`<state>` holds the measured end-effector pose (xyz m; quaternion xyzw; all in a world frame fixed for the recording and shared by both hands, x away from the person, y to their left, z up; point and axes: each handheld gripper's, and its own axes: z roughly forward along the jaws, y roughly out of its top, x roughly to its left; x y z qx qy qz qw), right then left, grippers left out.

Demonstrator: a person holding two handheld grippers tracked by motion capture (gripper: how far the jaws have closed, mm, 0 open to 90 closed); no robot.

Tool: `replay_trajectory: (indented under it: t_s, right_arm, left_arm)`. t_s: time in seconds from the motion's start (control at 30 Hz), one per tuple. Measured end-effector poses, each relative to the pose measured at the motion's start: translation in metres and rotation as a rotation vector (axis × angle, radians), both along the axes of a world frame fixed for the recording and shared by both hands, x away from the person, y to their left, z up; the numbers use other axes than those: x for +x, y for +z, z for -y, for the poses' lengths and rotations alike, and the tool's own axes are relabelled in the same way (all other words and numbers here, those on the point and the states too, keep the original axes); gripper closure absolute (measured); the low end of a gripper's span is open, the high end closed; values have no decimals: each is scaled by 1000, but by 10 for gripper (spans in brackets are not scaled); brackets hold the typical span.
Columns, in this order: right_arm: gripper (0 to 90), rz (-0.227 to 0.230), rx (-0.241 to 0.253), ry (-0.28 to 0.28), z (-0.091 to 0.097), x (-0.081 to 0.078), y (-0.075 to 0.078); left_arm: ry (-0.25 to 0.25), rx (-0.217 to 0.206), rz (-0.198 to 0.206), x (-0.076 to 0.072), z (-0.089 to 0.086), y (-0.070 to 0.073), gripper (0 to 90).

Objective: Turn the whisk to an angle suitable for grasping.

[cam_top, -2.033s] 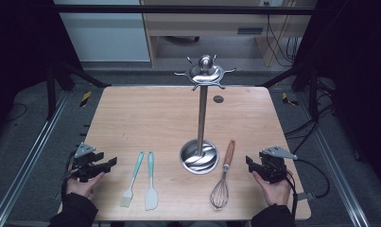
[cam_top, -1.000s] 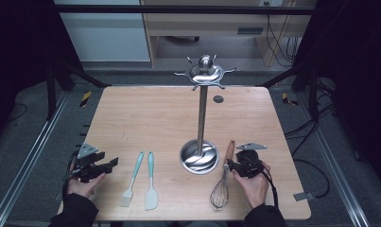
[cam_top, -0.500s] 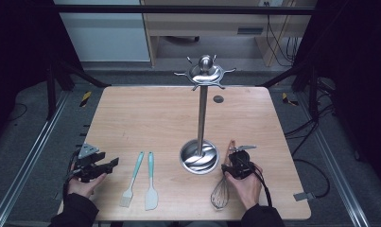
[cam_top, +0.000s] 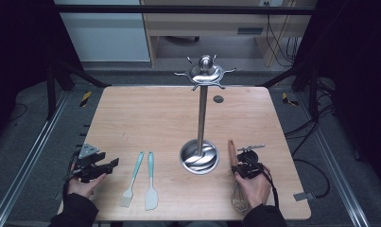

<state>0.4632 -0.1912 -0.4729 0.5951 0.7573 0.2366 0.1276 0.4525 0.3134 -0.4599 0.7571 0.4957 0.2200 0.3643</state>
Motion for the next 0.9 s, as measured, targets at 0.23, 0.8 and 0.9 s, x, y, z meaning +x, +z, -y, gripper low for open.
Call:
replay_trajectory:
  t_s: [0.23,0.8,0.9]
  right_arm:
    - [698,-15,8,4,1,-4,2]
    - [692,-49,4,-7,-1,-3,0]
    - [693,-63,6,-14,-2,-2,0]
  left_arm:
    - [-3,2,2,0,0,0,364]
    - [-13,8,-2,0,1,-1,376]
    - [-14,8,-2,0,1,-2,379]
